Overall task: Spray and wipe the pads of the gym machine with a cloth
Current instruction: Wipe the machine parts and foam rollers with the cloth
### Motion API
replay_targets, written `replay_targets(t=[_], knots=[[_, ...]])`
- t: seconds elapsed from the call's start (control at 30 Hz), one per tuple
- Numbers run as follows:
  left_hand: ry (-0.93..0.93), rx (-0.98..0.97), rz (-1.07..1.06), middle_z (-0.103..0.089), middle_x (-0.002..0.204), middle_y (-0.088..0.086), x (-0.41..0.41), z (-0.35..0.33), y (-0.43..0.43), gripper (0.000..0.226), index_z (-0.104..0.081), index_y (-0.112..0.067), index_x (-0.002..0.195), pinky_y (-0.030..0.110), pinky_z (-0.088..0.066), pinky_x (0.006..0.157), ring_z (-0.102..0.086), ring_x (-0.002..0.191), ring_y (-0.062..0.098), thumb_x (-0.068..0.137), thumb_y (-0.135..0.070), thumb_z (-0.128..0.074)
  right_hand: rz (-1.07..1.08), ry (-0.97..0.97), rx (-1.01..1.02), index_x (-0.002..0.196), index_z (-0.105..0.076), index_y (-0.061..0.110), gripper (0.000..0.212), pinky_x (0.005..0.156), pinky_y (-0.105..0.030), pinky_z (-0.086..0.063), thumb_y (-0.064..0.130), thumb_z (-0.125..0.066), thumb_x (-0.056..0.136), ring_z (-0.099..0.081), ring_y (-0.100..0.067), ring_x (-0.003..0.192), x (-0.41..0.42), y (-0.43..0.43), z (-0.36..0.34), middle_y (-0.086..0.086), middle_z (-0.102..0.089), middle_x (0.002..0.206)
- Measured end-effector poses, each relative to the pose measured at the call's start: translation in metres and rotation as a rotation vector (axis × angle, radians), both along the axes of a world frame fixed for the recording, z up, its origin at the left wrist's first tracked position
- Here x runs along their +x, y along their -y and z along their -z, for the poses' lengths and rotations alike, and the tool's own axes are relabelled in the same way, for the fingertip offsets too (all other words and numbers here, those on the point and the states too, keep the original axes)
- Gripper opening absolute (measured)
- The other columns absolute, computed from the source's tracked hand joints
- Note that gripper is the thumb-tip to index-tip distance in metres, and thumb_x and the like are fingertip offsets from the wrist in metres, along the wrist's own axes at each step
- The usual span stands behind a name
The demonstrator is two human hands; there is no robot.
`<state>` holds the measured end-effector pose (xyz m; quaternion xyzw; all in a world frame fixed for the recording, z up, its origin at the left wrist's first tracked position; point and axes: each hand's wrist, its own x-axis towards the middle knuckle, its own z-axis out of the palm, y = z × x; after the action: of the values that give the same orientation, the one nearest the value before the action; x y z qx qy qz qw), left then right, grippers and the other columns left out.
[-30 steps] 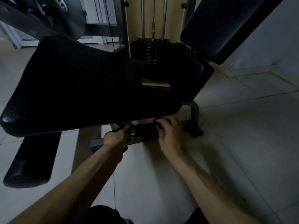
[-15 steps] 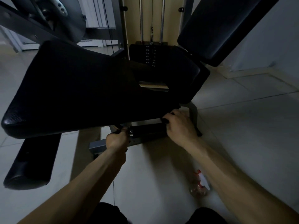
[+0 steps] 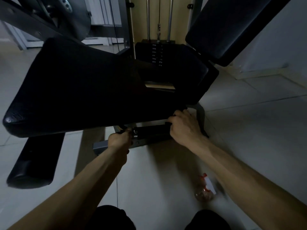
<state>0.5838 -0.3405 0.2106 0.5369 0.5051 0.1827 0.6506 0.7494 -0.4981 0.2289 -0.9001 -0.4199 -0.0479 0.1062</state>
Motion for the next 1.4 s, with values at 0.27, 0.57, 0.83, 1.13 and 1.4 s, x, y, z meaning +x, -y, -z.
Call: replay_targets(t=[0.27,0.57,0.83,1.13,1.4], knots=[[0.018,-0.043,0.116,-0.068,0.113,0.007,-0.007,-0.005,-0.008,0.03,-0.061,-0.007,0.119,0.037,-0.045,0.084,-0.064,0.099,0.017,0.099,-0.028,-0.067,0.01,-0.048,0.569,0.133,-0.065,0.019,0.043,0.097,-0.026,-0.051,0.011,-0.067,0.091,-0.052,-0.022,0.122,-0.067,-0.019,0.019,-0.005,-0.043,0.141],[0.015,0.005,0.081,-0.07,0.114,0.009,-0.001,0.005,-0.006,0.036,-0.062,-0.008,0.121,0.04,-0.047,0.084,-0.065,0.107,0.023,0.099,-0.035,-0.066,0.114,-0.037,0.819,0.124,-0.074,0.016,0.044,0.093,-0.037,-0.057,0.002,-0.064,0.083,-0.06,-0.027,0.108,-0.057,-0.001,0.072,-0.007,-0.052,0.123],[-0.04,0.001,0.084,-0.07,0.113,0.01,-0.001,0.005,-0.008,0.04,-0.063,-0.008,0.12,0.031,-0.04,0.063,-0.058,0.083,0.018,0.099,-0.043,-0.065,0.826,-0.934,1.475,0.123,-0.059,0.019,0.033,0.068,-0.015,-0.051,-0.001,-0.063,0.097,-0.063,-0.012,0.091,-0.066,-0.007,0.056,-0.002,-0.061,0.113],[-0.048,0.032,0.052,-0.072,0.104,0.017,0.0,0.01,-0.01,0.041,-0.065,-0.003,0.115,0.05,-0.057,0.089,-0.069,0.097,0.034,0.095,-0.038,-0.071,0.341,-1.137,1.257,0.095,-0.073,0.031,0.038,0.083,-0.018,-0.057,-0.005,-0.061,0.094,-0.067,-0.009,0.106,-0.157,-0.06,0.051,-0.002,-0.064,0.124],[-0.031,0.024,0.058,-0.071,0.112,0.011,-0.001,0.006,-0.007,0.038,-0.063,-0.007,0.119,0.04,-0.047,0.081,-0.065,0.112,0.031,0.098,-0.039,-0.067,1.032,-1.262,1.668,0.127,-0.054,0.029,0.037,0.086,-0.03,-0.049,0.007,-0.061,0.099,-0.058,-0.018,0.093,-0.074,-0.012,0.04,-0.002,-0.058,0.115]])
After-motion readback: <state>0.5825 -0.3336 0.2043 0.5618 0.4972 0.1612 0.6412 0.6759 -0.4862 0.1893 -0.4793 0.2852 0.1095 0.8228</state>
